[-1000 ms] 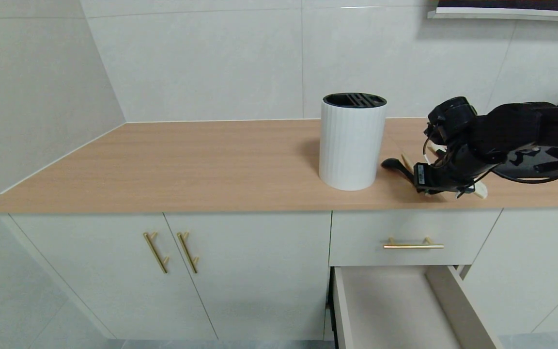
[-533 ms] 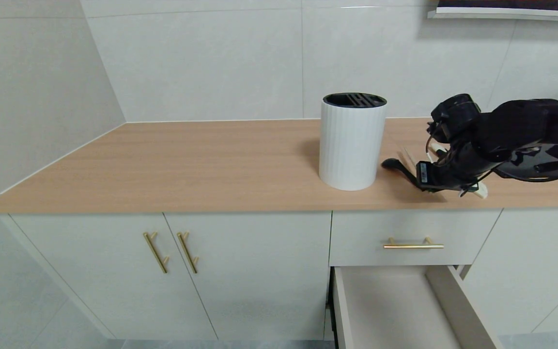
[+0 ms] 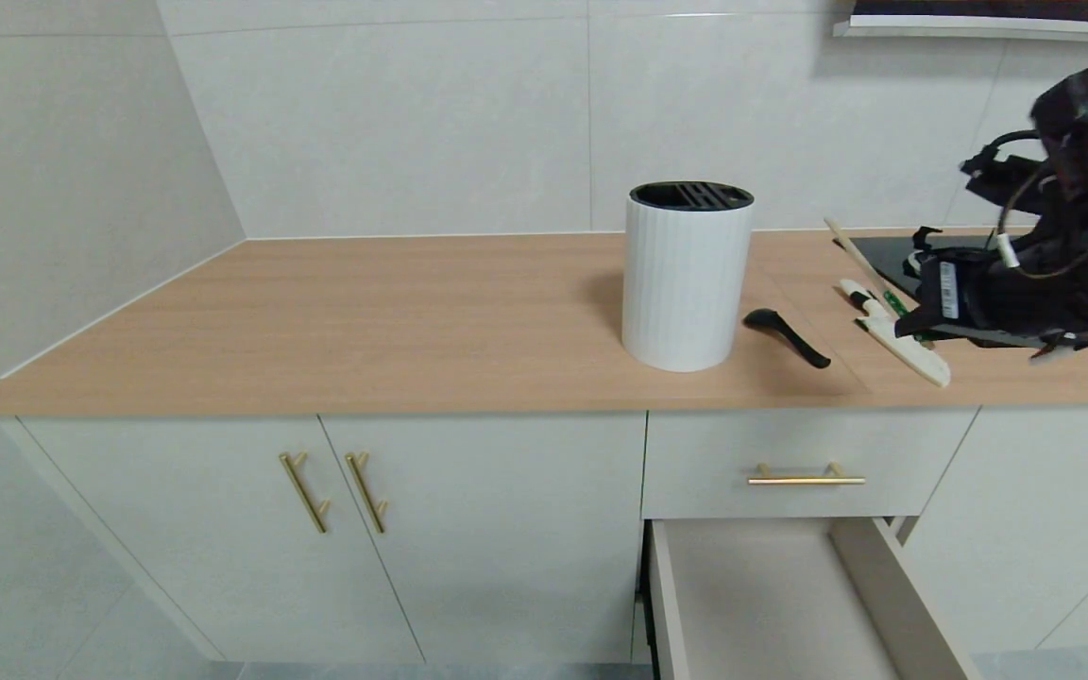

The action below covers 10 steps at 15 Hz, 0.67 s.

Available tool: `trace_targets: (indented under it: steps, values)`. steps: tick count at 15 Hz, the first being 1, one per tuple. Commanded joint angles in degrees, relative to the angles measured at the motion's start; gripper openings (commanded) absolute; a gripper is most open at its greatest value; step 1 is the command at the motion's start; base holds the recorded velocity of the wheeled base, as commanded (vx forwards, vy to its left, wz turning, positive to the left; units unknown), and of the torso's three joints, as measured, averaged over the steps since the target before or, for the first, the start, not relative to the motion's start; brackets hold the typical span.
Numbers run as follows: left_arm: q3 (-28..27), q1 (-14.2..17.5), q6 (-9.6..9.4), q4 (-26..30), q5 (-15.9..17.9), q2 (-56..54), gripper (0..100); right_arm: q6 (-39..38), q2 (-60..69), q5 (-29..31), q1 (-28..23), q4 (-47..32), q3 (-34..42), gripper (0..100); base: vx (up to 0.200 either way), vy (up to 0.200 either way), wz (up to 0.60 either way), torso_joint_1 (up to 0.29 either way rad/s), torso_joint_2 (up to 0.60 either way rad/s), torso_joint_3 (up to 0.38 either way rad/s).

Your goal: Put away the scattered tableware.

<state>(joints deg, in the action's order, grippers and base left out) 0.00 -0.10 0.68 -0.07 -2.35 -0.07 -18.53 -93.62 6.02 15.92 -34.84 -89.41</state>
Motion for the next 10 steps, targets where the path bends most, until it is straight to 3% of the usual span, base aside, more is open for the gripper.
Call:
trace_targets:
  steps: [1, 5, 7, 10]
  values:
    - [0.0, 0.01, 0.02, -0.01, -0.02, 0.07, 100, -1.51, 16.46, -6.9, 4.03, -1.02, 9.6, 0, 0.0, 0.0, 0.0, 0.0, 0.0, 0.0]
    - [0.0, 0.01, -0.07, -0.01, -0.02, 0.07, 100, -1.77, 21.29, -7.34, 7.55, -19.56, 12.06, 0, 0.0, 0.0, 0.0, 0.0, 0.0, 0.0]
    - [0.0, 0.01, -0.07, -0.01, -0.02, 0.07, 100, -1.86, 26.3, -7.08, 13.17, -19.83, 17.95, 0, 0.0, 0.0, 0.0, 0.0, 0.0, 0.0]
    - [0.0, 0.01, 0.02, -0.01, -0.02, 0.07, 100, -1.95, 26.56, -6.9, 13.96, -16.4, 24.72, 0, 0.0, 0.0, 0.0, 0.0, 0.0, 0.0]
